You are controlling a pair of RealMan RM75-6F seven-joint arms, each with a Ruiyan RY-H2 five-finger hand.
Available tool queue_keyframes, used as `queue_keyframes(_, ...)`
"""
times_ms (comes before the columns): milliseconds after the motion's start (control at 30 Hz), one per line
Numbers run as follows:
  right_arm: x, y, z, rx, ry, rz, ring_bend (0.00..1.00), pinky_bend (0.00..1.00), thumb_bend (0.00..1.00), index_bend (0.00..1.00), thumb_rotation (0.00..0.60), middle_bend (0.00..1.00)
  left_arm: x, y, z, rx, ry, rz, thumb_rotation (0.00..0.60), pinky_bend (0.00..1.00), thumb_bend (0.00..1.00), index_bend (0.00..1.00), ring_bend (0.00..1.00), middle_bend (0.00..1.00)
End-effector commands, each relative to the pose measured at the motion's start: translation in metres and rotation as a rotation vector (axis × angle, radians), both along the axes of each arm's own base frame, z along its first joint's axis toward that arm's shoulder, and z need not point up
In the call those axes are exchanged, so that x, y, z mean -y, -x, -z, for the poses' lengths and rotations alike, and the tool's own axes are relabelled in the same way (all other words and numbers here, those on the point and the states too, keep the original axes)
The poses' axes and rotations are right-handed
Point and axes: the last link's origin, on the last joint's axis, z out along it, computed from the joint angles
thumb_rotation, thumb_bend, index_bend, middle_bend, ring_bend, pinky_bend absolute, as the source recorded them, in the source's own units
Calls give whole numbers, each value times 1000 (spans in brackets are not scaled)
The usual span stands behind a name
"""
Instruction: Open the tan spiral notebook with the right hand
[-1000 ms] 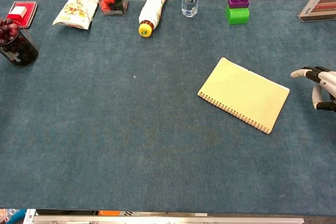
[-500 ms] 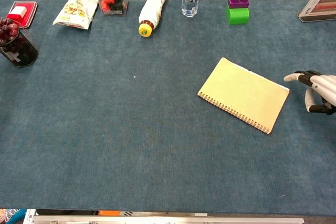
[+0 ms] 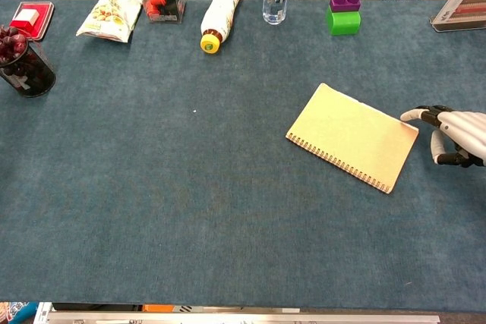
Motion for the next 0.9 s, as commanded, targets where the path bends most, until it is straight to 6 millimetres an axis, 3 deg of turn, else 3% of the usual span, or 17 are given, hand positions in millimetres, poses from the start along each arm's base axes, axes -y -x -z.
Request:
queue_keyframes(33, 0, -1, 2, 5, -7, -1, 70, 185, 885, 168, 600, 116, 0, 0, 0, 0, -1, -1, 600, 257, 321, 374, 164, 111)
queue_keyframes(367, -3, -6, 8, 57, -54, 13, 70, 185, 885, 168, 600, 116, 0, -1, -1, 2, -4, 2, 600, 257, 322, 374, 164, 110)
queue_keyframes(900, -10, -19, 2, 160, -134, 39, 70, 185, 885, 168, 600, 116, 0, 0, -1, -1, -3, 1, 600, 257, 322, 374, 164, 110)
